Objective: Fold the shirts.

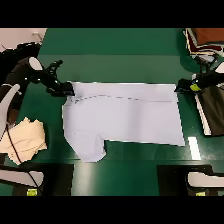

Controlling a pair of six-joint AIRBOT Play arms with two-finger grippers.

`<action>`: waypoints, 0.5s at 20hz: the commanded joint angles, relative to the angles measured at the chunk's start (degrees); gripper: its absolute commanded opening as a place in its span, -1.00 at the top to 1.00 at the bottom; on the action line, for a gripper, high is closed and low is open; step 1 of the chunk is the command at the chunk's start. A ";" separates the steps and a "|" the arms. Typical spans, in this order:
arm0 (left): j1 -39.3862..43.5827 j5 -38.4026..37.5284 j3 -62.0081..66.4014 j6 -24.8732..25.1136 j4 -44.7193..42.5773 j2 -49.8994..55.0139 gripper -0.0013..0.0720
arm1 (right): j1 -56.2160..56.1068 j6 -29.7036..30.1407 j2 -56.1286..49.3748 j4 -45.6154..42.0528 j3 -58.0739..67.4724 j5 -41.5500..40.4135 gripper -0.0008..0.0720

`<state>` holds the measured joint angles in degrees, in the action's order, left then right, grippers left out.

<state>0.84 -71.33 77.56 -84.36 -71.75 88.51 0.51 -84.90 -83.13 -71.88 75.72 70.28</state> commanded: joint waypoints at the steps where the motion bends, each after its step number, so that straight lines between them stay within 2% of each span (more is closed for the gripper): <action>1: 0.00 -4.66 -7.04 -0.72 -3.17 -9.99 -0.69 | -0.04 -0.13 6.56 -0.28 -0.76 3.48 -0.08; 3: 0.00 -5.42 -17.31 -0.87 -3.06 -18.97 -0.69 | -0.04 -0.13 10.40 -0.24 -0.76 3.52 -0.08; 6: 0.00 -4.68 -34.21 -4.44 -2.21 -31.39 -0.69 | -0.04 -0.13 14.19 -0.11 -0.76 2.36 -0.08; 10: 0.00 -3.17 -48.17 -5.70 3.23 -39.10 -0.69 | -0.04 -0.13 14.97 0.35 -0.76 2.36 -0.08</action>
<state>0.84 -75.72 39.33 -88.71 -72.16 55.48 0.51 -85.01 -69.49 -72.01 74.98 72.69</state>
